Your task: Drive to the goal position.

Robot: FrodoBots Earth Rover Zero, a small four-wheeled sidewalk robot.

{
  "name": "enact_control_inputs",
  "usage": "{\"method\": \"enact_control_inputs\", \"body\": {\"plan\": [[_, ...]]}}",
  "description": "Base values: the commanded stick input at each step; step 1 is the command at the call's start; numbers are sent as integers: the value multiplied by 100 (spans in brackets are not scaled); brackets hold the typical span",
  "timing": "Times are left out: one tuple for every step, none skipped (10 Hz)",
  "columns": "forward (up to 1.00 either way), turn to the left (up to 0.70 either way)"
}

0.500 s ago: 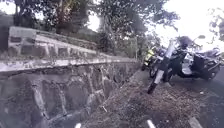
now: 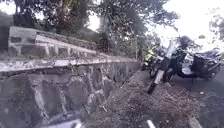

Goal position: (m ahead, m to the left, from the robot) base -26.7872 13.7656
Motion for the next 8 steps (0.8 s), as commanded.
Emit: {"method": "enact_control_inputs", "body": {"plan": [[0, -35], [0, -62], [0, -70], [0, -70], [0, -70], [0, -70], [0, -70], [0, -70]]}}
